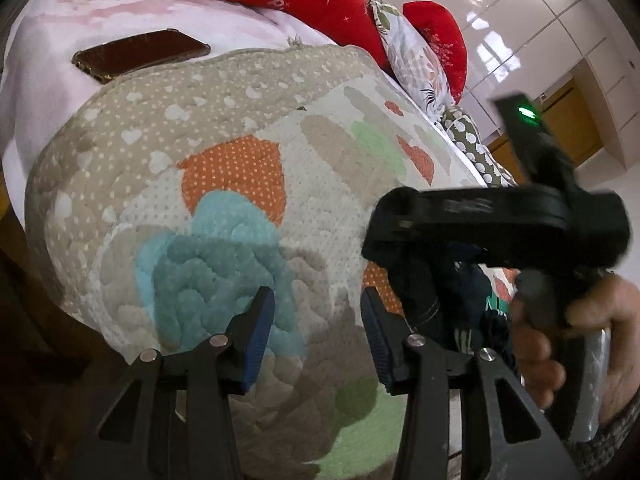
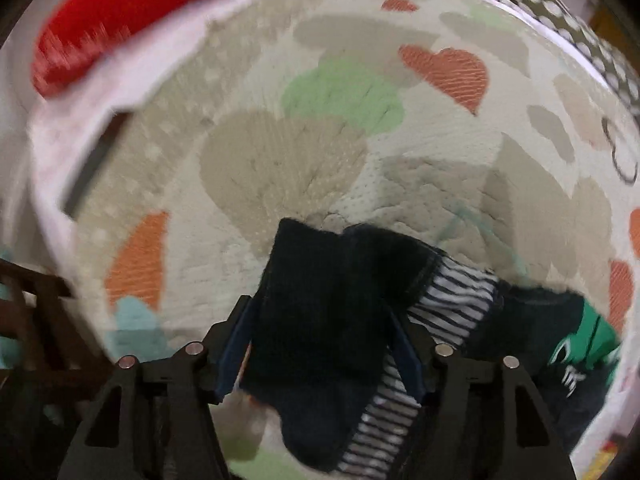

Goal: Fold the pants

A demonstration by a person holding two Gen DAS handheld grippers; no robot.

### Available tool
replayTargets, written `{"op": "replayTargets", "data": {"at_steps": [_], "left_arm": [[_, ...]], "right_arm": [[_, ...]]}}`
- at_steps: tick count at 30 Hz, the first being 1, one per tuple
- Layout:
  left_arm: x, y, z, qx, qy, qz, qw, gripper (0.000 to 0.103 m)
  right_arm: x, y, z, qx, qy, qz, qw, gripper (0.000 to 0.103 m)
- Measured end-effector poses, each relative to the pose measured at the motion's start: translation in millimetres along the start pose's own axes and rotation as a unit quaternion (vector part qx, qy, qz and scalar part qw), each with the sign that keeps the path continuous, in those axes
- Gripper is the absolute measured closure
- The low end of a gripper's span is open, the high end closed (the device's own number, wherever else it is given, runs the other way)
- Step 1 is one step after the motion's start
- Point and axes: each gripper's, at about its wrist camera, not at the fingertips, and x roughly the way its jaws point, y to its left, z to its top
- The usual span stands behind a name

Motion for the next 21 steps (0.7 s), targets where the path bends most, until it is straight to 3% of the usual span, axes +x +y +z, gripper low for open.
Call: {"op": "replayTargets", "data": {"at_steps": [2, 4, 6, 7, 8, 9, 14, 16, 21], "left_arm": [[-1, 0, 0, 0.0, 0.0, -0.007, 1.0, 0.053], [-1, -3, -1, 0.002, 0.0, -0.017, 0.9999, 0.049], [-2, -6, -3, 0.007, 0.0, -0.018, 0.9998, 0.05], [-2, -8, -3, 0.008, -0.001, -0.017, 0.9998, 0.05], [-2, -10, -4, 0.011, 0.001, -0.019, 0.9998, 0.05], [-1, -13, -4, 0.014, 0.002, -0.022, 0.9997, 0.05], [7, -38, -5, 0.045, 0.003, -0.029, 0.9985, 0.05], [12, -57, -10, 0.076, 0.005, -0.04, 0.9963, 0.049], [36, -117, -21, 0.155, 0.04, -0.066, 0.9848, 0.047]], "right_arm": [[13, 9, 4, -0.004, 0.014, -0.029, 0.999, 0.026], [18, 14, 4, -0.01, 0.016, -0.05, 0.999, 0.028], [16, 20, 0, -0.028, 0.005, -0.07, 0.997, 0.042], [13, 20, -2, -0.036, -0.003, -0.086, 0.996, 0.062], [10, 19, -4, -0.037, -0.009, -0.095, 0.995, 0.075], [3, 14, -7, -0.033, -0.019, -0.09, 0.995, 0.077], [-40, -31, -29, 0.017, -0.078, 0.009, 0.997, 0.079], [-56, -52, -42, 0.04, -0.099, 0.057, 0.993, 0.079], [-84, -93, -64, 0.09, -0.141, 0.128, 0.977, 0.079]]}}
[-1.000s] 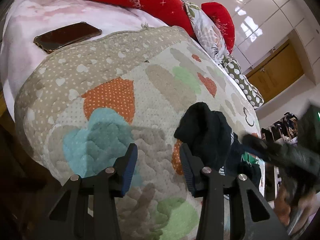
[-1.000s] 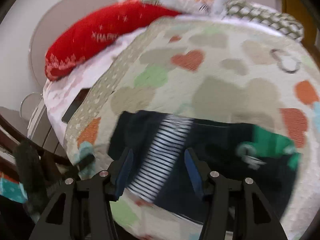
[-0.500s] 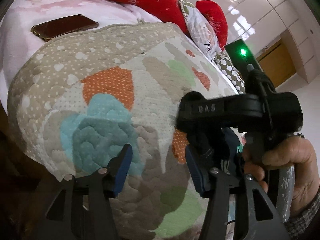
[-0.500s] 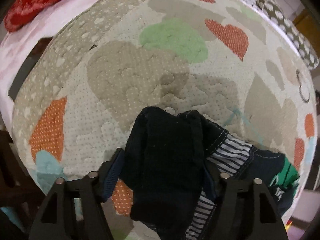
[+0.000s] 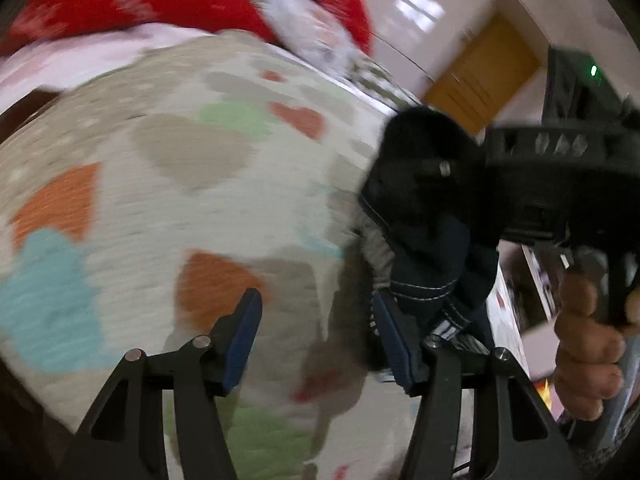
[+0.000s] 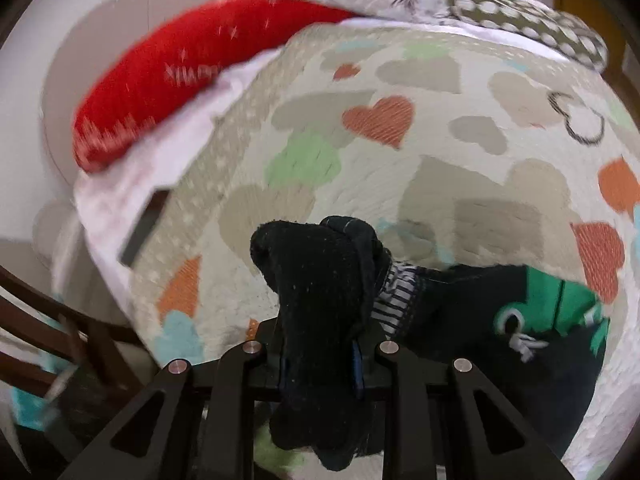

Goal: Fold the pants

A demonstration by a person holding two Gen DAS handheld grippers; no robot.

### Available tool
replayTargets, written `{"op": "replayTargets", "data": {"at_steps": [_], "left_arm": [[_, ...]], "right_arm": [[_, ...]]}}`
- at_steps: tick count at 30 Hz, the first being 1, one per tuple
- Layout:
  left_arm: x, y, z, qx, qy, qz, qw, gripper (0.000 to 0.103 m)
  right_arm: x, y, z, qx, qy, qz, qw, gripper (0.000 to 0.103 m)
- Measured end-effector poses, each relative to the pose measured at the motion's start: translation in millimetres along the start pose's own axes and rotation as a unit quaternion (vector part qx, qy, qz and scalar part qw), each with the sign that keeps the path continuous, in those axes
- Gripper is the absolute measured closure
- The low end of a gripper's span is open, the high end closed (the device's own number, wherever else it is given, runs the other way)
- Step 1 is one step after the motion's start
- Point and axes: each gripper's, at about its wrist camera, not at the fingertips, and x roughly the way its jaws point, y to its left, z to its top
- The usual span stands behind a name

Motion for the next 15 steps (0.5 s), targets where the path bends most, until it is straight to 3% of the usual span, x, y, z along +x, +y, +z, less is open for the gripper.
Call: {"op": "replayTargets", "data": {"at_steps": [6, 11, 12, 14, 15], "left_arm": [[15, -63, 1, 0.066, 0.017, -0.011, 0.9976, 0.047], [26, -84, -9, 0.076, 0.048, -0.025, 0.9957, 0.047], [27, -86, -10, 0.075, 0.053, -0.027, 0.9954, 0.047], [24, -90, -10, 0.079, 0.053, -0.024, 0.9952, 0.046], [23, -94, -7, 0.087, 0.048, -0.018, 0.9949, 0.046]], "right_arm": [[-47, -59, -15, 0.064, -0.054, 0.054, 0.995, 0.076], [-74, -139, -53, 0.148, -0.095, 0.079, 0.981, 0.071], [-77, -155, -63, 0.161, -0.103, 0.071, 0.979, 0.07], [-84, -178, -80, 0.179, -0.114, 0.033, 0.977, 0.055], [-91, -187, -88, 0.188, -0.127, 0.015, 0.974, 0.054]]}}
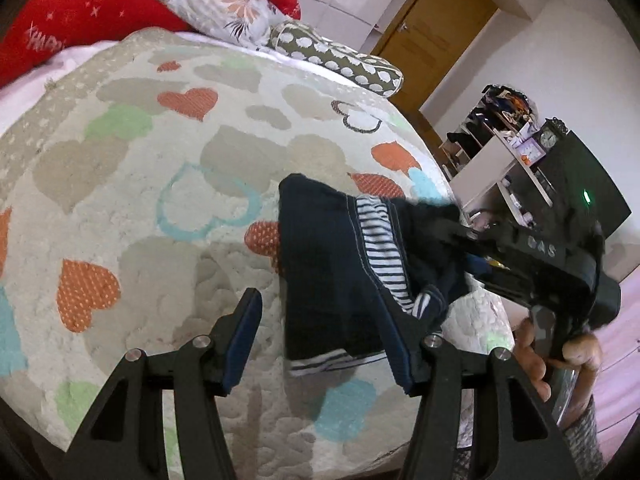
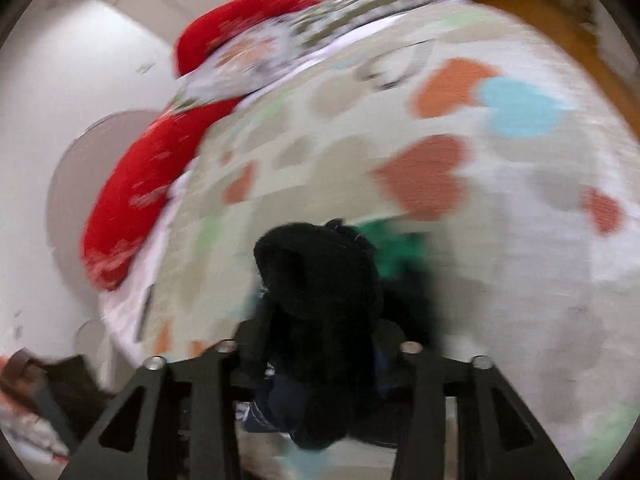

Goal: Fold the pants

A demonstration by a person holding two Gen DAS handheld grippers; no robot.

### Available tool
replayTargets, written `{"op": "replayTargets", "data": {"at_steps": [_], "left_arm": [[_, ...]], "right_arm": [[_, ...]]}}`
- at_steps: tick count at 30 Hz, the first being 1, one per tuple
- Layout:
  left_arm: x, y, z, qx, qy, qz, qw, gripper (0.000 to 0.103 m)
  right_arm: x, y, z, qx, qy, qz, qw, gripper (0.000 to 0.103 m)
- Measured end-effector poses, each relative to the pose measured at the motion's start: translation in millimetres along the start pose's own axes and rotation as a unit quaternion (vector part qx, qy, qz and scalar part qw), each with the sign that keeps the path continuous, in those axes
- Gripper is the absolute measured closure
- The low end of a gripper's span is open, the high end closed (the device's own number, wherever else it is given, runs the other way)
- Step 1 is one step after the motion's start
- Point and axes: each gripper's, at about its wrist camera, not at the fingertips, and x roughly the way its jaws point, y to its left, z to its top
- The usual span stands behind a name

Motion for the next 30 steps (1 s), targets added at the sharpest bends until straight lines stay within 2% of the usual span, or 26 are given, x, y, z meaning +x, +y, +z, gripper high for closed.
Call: {"op": "replayTargets", "data": {"at_steps": [3, 5, 7, 9, 12, 16, 17, 21, 22, 25, 28, 30], "left_arm": [[6, -8, 9, 0.012, 0.002, 0.031, 0.9994, 0.046], [15, -14, 10, 0.018, 0.011, 0.035, 0.9992, 0.046], [26, -22, 7, 0.034, 0.021, 0.048, 0.9981, 0.046], [43, -28, 0, 0.051, 0.041, 0.085, 0.9942, 0.046], [57, -26, -11, 0.057, 0.059, 0.123, 0.9889, 0.046], [52, -15, -13, 0.034, 0.063, 0.115, 0.9908, 0.042], [51, -13, -13, 0.029, 0.064, 0.114, 0.9909, 0.042], [43, -10, -8, 0.016, 0.065, 0.096, 0.9931, 0.042], [38, -10, -6, 0.016, 0.057, 0.097, 0.9935, 0.042], [23, -13, -1, 0.018, 0.029, 0.102, 0.9942, 0.042], [19, -20, -2, 0.022, 0.02, 0.086, 0.9958, 0.042], [24, -28, -8, 0.034, 0.024, 0.067, 0.9969, 0.042]], "right_arm": [[-38, -21, 1, 0.02, -0.074, -0.029, 0.997, 0.052], [-58, -19, 5, 0.018, -0.111, -0.015, 0.994, 0.053], [-65, -12, 10, 0.011, -0.114, 0.037, 0.993, 0.055], [-60, -4, 11, -0.001, -0.093, 0.085, 0.992, 0.057], [-44, -1, 4, -0.013, -0.073, 0.096, 0.993, 0.057], [-18, -21, -11, -0.016, -0.021, 0.048, 0.998, 0.06], [-13, -28, -18, -0.018, -0.014, 0.023, 0.999, 0.06], [-14, -47, -37, -0.031, -0.017, -0.04, 0.999, 0.057], [-16, -53, -36, -0.031, -0.02, -0.047, 0.998, 0.051], [-34, -53, -34, -0.04, -0.052, -0.075, 0.995, 0.051], [-62, -44, -33, -0.043, -0.117, -0.042, 0.991, 0.051], [-70, -34, -33, -0.048, -0.126, 0.004, 0.991, 0.061]]}}
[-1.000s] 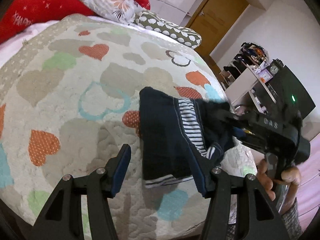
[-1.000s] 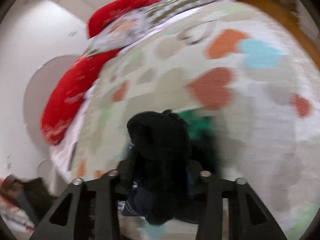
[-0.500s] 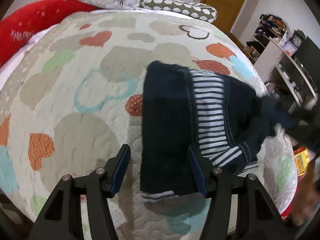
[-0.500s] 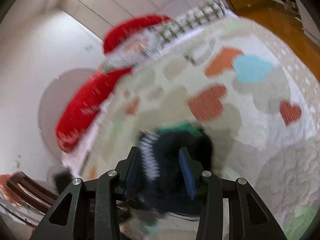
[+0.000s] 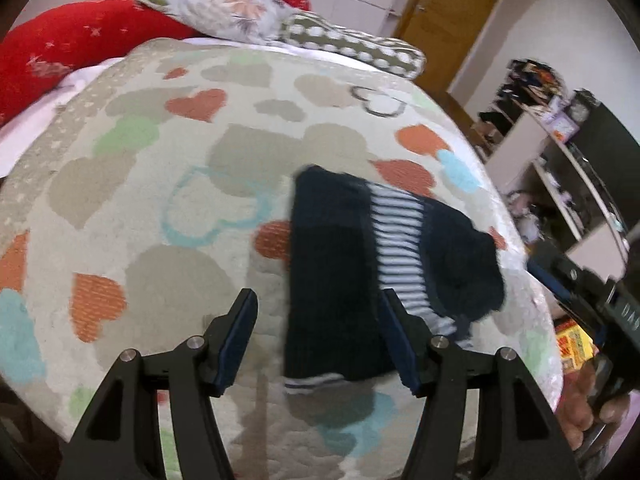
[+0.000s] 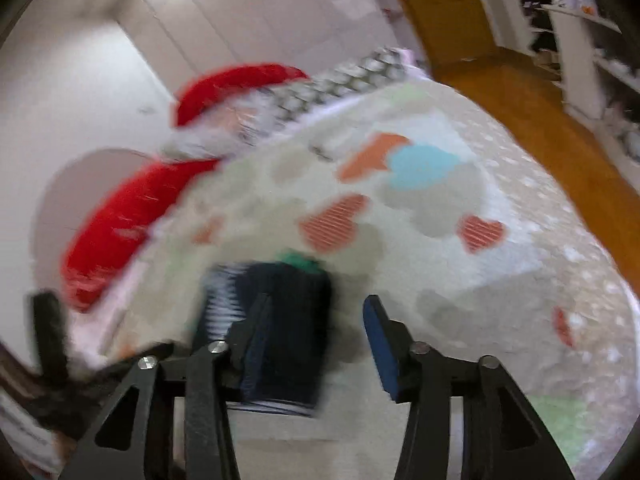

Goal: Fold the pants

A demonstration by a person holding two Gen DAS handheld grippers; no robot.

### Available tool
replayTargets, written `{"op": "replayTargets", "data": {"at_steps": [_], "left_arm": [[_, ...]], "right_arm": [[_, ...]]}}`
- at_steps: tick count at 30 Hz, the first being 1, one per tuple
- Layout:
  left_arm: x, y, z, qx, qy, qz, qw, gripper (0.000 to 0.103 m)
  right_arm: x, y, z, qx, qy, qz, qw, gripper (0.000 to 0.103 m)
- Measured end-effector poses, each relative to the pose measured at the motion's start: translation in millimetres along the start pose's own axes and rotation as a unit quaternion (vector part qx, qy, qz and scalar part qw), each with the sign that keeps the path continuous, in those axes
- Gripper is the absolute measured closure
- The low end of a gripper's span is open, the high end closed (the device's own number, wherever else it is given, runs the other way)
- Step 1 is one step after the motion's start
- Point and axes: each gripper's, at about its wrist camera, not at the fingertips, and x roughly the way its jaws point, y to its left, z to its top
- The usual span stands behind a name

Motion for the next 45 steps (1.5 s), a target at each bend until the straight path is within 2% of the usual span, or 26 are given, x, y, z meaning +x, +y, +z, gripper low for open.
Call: {"op": "replayTargets", "data": {"at_steps": [2, 4, 6, 7, 10, 11, 12, 14, 17, 20, 21, 25, 30, 32, 33, 34, 36, 40, 43, 45], "left_arm": [[11, -12, -8, 0.019, 0.017, -0.004, 0.9997, 0.042], [25, -26, -20, 0.044, 0.034, 0.008, 0.9984, 0.041], [33, -35, -30, 0.072, 0.032, 0.037, 0.9962, 0.04], [33, -36, -32, 0.077, 0.027, 0.039, 0.9959, 0.039], [30, -30, -28, 0.064, 0.035, 0.024, 0.9971, 0.038], [28, -27, -26, 0.056, 0.038, 0.016, 0.9976, 0.038], [23, -22, -22, 0.047, 0.04, 0.002, 0.9981, 0.038], [13, -14, -17, 0.034, 0.03, -0.017, 0.9988, 0.037], [1, 5, -5, 0.001, 0.008, -0.038, 0.9993, 0.035], [2, 24, 13, -0.04, 0.003, -0.053, 0.9978, 0.031], [7, 30, 21, -0.049, 0.004, -0.066, 0.9966, 0.027], [39, 39, 42, -0.058, 0.041, -0.108, 0.9916, 0.023], [88, 32, 49, -0.058, 0.104, -0.172, 0.978, 0.02], [92, 23, 47, -0.044, 0.104, -0.159, 0.9807, 0.021], [91, 20, 47, -0.039, 0.102, -0.155, 0.9818, 0.034], [90, 18, 47, -0.037, 0.103, -0.152, 0.9823, 0.041], [85, 19, 50, -0.044, 0.107, -0.173, 0.9782, 0.064], [74, 20, 70, -0.049, 0.087, -0.183, 0.9779, 0.068], [75, 20, 97, -0.055, 0.075, -0.189, 0.9775, 0.068], [82, 19, 120, -0.054, 0.067, -0.178, 0.9802, 0.068]], "right_arm": [[8, 8, 1, 0.013, 0.03, 0.062, 0.998, 0.069], [24, 8, -4, 0.023, 0.058, 0.07, 0.996, 0.072], [38, 7, -16, 0.015, 0.086, 0.043, 0.995, 0.073], [45, 6, -23, 0.01, 0.097, 0.026, 0.995, 0.073], [48, 10, -39, -0.03, 0.087, -0.03, 0.995, 0.071], [47, 10, -46, -0.051, 0.086, -0.055, 0.993, 0.055], [48, 9, -50, -0.06, 0.09, -0.065, 0.992, 0.05], [43, 3, -48, -0.044, 0.089, -0.048, 0.994, 0.049], [31, -16, -35, 0.021, 0.072, 0.006, 0.997, 0.049], [30, -30, -26, 0.057, 0.062, 0.023, 0.996, 0.044], [33, -32, -24, 0.067, 0.065, 0.03, 0.995, 0.044], [60, -36, -18, 0.093, 0.088, 0.06, 0.99, 0.043], [96, -26, -15, 0.094, 0.105, 0.095, 0.985, 0.043], [106, -22, -14, 0.092, 0.109, 0.101, 0.985, 0.044], [109, -21, -14, 0.094, 0.111, 0.101, 0.984, 0.047], [112, -22, -14, 0.095, 0.112, 0.1, 0.984, 0.058], [113, -22, -12, 0.102, 0.12, 0.107, 0.982, 0.066], [111, -16, 0, 0.095, 0.12, 0.117, 0.981, 0.071], [111, -7, 24, 0.086, 0.101, 0.125, 0.983, 0.071], [117, -1, 43, 0.079, 0.093, 0.124, 0.985, 0.071]]}}
